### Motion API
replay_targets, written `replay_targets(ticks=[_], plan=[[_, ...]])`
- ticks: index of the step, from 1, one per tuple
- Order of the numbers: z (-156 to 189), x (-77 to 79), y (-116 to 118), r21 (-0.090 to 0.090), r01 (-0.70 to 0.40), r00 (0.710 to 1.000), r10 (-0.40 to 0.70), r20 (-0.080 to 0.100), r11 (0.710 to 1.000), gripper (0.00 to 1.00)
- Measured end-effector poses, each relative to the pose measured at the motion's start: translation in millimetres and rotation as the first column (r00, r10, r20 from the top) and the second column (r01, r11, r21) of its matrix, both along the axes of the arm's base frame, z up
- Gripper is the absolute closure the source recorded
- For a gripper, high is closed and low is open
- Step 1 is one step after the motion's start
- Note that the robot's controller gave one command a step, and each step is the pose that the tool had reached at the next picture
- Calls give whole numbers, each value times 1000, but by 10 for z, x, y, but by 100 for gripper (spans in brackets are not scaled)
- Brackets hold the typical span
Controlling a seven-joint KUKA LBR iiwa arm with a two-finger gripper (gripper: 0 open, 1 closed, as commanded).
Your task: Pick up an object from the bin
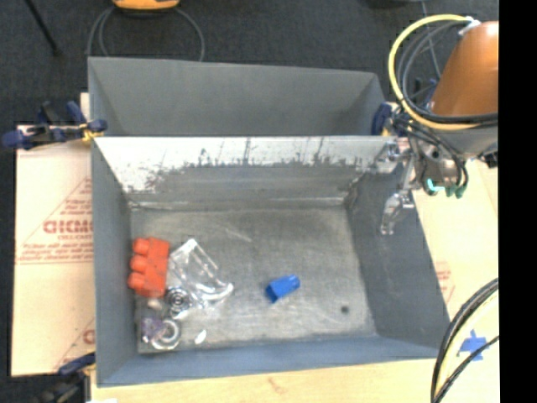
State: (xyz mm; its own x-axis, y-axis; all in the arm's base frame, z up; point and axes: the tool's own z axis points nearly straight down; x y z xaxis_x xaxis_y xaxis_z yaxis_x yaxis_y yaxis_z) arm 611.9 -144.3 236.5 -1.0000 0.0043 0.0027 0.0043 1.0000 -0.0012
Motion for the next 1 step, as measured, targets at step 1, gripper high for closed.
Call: replay_targets(ticks=[1], plan=[[-1143, -902, 114, 2, -63, 998, 63, -6, 998, 0]])
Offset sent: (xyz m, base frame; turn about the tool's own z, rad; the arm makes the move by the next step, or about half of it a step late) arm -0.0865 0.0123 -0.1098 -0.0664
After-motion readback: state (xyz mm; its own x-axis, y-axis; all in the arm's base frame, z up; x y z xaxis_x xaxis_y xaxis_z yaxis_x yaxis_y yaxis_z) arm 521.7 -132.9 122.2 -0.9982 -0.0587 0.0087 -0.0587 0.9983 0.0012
